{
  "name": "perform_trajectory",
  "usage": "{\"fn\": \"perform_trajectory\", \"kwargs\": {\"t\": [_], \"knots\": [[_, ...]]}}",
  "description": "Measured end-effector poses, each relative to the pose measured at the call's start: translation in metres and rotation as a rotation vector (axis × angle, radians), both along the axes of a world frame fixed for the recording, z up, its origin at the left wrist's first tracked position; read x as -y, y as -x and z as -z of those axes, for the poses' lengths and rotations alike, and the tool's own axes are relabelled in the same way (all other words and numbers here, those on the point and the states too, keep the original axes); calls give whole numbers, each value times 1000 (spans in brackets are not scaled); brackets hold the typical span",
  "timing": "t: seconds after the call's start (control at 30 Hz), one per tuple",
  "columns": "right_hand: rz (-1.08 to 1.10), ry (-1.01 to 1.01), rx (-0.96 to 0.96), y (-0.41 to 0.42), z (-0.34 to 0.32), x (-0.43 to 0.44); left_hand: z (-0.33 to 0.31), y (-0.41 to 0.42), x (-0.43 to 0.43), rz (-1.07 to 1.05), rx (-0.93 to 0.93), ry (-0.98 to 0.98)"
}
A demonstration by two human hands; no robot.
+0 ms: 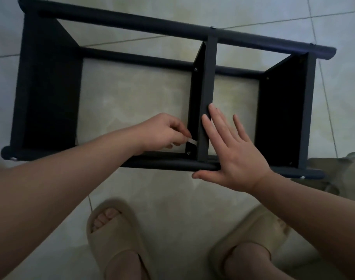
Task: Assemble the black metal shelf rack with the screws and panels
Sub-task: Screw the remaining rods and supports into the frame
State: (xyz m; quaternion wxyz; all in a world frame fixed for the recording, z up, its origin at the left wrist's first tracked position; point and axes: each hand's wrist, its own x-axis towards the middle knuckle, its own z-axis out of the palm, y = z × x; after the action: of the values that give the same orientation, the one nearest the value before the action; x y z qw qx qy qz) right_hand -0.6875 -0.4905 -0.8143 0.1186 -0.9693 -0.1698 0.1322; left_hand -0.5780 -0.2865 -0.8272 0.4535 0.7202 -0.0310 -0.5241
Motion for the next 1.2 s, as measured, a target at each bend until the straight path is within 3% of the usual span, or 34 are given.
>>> {"fn": "perform_trajectory", "kwargs": {"t": [0.33, 0.7, 1.2], "knots": [[3, 4, 71, 1, 2, 0, -3, -2, -1, -159, -378, 123], [-54, -51, 73, 2, 5, 2, 3, -1, -3, -222, -299, 51], [-46, -64, 70, 2, 6, 2, -4, -2, 9, -302, -372, 8]]}}
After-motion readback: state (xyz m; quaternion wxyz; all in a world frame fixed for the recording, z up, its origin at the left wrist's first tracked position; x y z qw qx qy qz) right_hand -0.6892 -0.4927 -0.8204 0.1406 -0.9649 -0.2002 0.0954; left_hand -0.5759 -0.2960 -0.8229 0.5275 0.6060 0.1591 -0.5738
